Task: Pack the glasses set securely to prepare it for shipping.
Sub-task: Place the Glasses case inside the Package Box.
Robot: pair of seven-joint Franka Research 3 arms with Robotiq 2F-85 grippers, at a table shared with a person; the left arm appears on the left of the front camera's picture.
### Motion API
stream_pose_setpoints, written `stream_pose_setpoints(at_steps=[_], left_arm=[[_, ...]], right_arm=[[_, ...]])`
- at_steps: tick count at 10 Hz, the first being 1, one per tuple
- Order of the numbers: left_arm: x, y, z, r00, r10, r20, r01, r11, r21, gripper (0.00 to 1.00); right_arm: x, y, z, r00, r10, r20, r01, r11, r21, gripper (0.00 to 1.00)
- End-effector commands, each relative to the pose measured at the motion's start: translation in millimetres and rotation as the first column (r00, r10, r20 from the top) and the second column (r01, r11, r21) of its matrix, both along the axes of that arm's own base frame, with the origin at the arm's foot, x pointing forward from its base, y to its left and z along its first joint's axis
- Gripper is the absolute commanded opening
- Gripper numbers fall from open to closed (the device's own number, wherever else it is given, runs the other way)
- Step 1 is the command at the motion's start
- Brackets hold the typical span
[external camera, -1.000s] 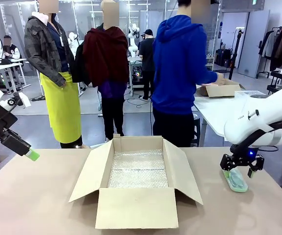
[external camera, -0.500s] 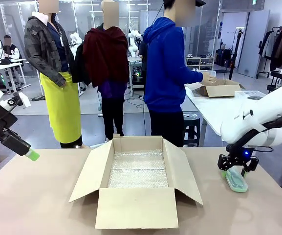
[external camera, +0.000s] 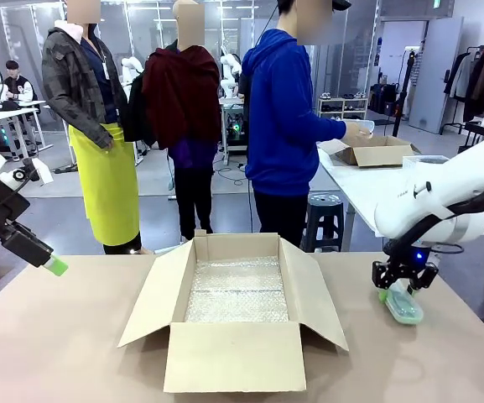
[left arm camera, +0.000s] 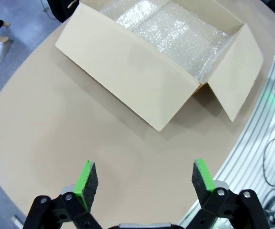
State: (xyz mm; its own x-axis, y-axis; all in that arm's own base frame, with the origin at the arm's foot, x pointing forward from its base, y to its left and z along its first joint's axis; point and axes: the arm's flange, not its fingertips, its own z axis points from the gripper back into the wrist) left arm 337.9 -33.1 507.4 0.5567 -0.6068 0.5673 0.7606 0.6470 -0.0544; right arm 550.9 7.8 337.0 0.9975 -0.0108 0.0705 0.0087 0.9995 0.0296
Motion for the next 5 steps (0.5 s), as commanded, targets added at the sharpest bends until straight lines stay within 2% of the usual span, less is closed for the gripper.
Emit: stream_pose_setpoints(at_steps=[1, 2, 3, 4, 5], left_arm=[[-0.2, 1.5, 1.2, 1.000, -0.013, 0.004, 0.013, 1.000, -0.016, 1.00], [-0.2, 1.5, 1.2, 1.000, -0.013, 0.004, 0.013, 1.000, -0.016, 1.00], [-0.2, 1.5, 1.2, 1.000, -0.013, 0.004, 0.013, 1.000, -0.016, 1.00], [-0.2, 1.5, 1.2, 1.000, -0.013, 0.004, 0.013, 1.000, -0.016, 1.00], [-0.2, 1.5, 1.2, 1.000, -0.013, 0.004, 0.013, 1.000, -0.016, 1.00]], right_arm=[[-27.2, 19.1, 69.5, 0.971, 0.238, 0.029, -0.237, 0.971, -0.046, 0.36], [-38.7, 36.0, 101.4, 0.889, 0.458, 0.013, -0.456, 0.887, -0.071, 0.36], [-50.9, 57.5, 125.0, 0.720, 0.693, -0.031, -0.691, 0.713, -0.119, 0.36], [-59.5, 75.6, 139.8, 0.566, 0.822, -0.068, -0.821, 0.554, -0.139, 0.36], [-63.3, 95.8, 152.0, 0.432, 0.898, -0.079, -0.895, 0.417, -0.160, 0.36]])
